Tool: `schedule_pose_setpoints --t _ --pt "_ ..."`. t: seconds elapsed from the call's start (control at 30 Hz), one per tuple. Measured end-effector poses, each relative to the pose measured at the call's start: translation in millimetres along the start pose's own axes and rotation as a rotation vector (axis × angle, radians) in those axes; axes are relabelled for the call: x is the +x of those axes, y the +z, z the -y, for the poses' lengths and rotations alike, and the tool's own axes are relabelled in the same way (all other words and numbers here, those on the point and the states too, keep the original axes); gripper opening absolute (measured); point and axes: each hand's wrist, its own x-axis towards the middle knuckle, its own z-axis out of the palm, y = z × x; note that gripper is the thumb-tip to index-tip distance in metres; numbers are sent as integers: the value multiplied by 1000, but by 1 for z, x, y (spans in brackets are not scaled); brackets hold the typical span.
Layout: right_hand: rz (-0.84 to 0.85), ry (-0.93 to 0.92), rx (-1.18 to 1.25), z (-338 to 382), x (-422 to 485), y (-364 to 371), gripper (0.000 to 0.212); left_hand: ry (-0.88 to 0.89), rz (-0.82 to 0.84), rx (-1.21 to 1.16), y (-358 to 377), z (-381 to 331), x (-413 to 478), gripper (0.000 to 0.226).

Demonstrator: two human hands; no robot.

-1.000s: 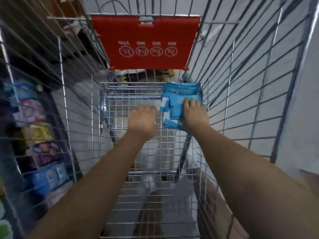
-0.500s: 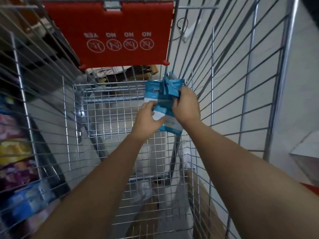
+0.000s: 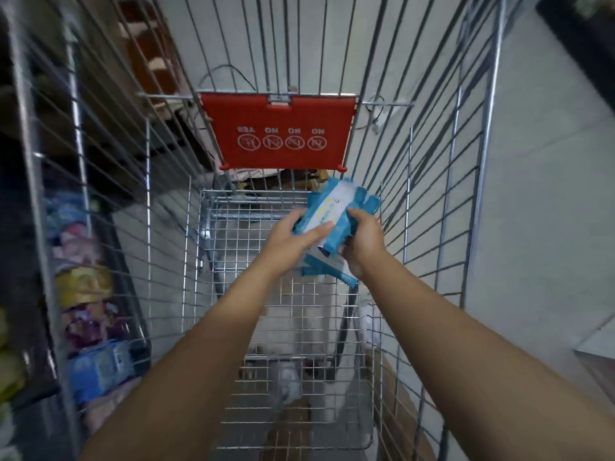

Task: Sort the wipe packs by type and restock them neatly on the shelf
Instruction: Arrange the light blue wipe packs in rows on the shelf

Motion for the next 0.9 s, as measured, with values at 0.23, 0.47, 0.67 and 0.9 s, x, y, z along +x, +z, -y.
schedule_pose_setpoints --t 0.23,0.47,0.67,0.9 --pt "379 -28 -192 60 -121 28 17 243 -216 76 -47 -107 -103 35" --pt "849 -68 -371 101 -263 55 27 397 -420 8 -93 -196 -283 30" --pt "1302 -16 -563 56 -390 72 34 433 -821 -148 -99 -184 -477 29" --pt "1695 152 -710 -63 -543 58 39 359 -1185 -364 -67 -104 -698 33"
